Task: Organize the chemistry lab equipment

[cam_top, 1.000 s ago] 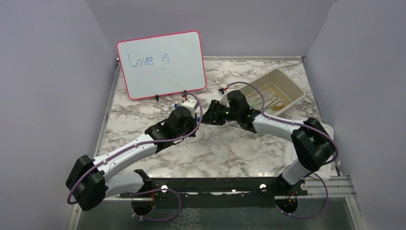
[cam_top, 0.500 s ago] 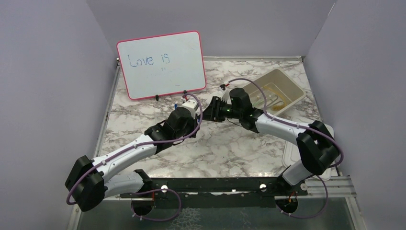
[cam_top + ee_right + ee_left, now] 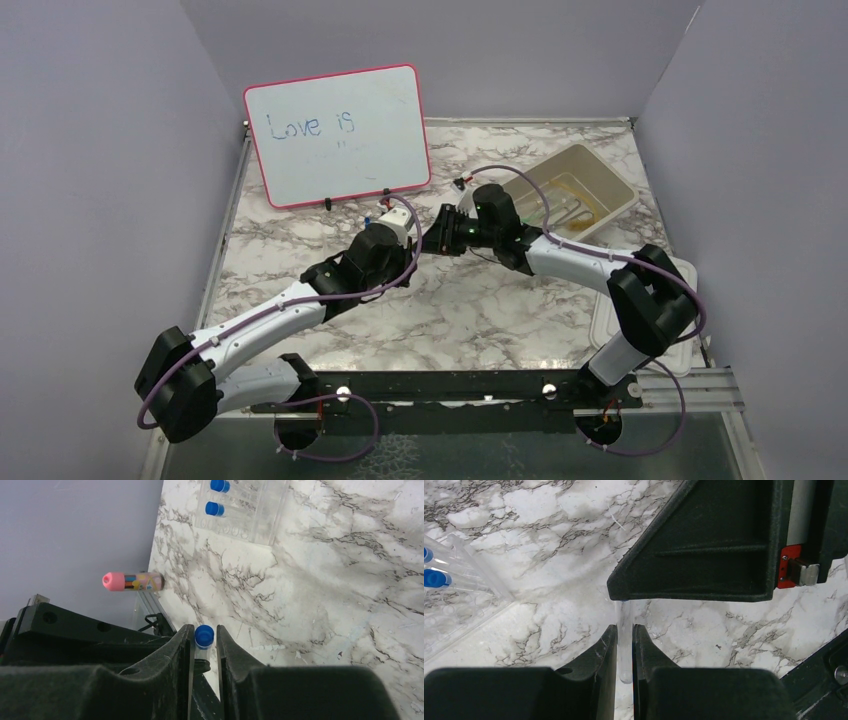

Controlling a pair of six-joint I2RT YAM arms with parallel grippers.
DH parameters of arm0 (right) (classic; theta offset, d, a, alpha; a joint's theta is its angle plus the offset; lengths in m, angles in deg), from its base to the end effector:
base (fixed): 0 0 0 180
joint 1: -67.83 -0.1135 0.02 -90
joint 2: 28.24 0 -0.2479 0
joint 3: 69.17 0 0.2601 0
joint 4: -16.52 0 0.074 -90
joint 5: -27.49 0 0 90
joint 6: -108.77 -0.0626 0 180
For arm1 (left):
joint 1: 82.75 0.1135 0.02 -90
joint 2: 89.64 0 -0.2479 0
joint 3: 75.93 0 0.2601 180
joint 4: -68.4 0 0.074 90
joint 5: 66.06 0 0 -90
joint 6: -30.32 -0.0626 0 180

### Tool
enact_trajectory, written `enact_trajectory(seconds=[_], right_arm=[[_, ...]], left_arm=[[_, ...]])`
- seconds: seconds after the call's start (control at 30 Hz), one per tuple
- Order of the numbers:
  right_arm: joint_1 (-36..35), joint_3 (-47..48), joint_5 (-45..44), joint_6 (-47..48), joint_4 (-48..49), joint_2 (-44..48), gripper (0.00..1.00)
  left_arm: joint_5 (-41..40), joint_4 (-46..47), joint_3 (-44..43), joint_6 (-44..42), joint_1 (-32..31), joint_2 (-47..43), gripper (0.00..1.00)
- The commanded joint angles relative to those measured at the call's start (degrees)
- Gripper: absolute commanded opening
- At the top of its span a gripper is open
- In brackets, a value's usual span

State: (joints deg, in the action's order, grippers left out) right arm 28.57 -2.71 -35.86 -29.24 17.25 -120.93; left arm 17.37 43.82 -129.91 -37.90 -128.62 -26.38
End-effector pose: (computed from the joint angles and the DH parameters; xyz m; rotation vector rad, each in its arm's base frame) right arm 0.2782 0.2636 0.1902 -0.1637 2.2699 1.3658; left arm 0.1989 -0.1947 0.2171 0.3950 2.1751 -0.5506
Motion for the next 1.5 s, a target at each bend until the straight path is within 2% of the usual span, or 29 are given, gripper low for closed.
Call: enact_trajectory(seconds=[0.0, 0.07, 0.13, 0.2, 0.3, 0.53, 0.73, 0.97, 1.1, 1.47], right_arm=[[-0.06, 0.89, 2.19, 0.29, 3.62, -0.53, 0.22], [-0.07, 0.35, 2.49, 0.25, 5.41, -0.29, 0.17], [-0.15, -0.17, 1.53, 1.04, 6.89, 0.3, 0.15], [-0.11, -0.54, -0.15, 2.41, 7.83, 1.05, 0.15], [-0.17, -0.51, -4.43, 6.77, 8.04, 1.68, 0.15], [-2.49, 0.79, -17.1, 17.8, 9.08, 1.08, 0.15], [-8.82, 2.78, -24.69, 29.59, 15.84, -1.43, 0.15], [-16.33, 4.39, -32.08, 44.63, 30.1, -8.87, 0.15], [-18.21, 6.85, -33.98, 50.47, 34.45, -13.42, 0.15], [-19.64, 8.53, -34.81, 55.67, 39.89, -20.41, 0.14]], left_arm=[[1.08, 1.76, 0.48, -0.11, -0.18, -1.55, 0.05], [0.57, 1.48, 0.43, 0.08, -0.19, -1.71, 0.1], [-0.91, 0.88, 0.12, 0.55, -0.18, -2.13, 0.28], [-3.46, -0.5, -0.52, 0.8, -0.18, -2.89, 0.4], [-9.13, -3.35, -2.05, 0.73, -0.19, -5.69, 0.49], [-29.32, -10.96, -6.37, 1.53, -0.19, -16.47, 0.53], [-37.54, -11.52, -7.52, 3.05, -0.18, -24.58, 0.58], [-41.9, -11.99, -7.47, 3.16, -0.19, -28.04, 0.6], [-42.4, -13.23, -7.22, 3.77, -0.17, -28.63, 0.61], [-44.32, -14.73, -6.95, 5.02, -0.19, -28.85, 0.63]])
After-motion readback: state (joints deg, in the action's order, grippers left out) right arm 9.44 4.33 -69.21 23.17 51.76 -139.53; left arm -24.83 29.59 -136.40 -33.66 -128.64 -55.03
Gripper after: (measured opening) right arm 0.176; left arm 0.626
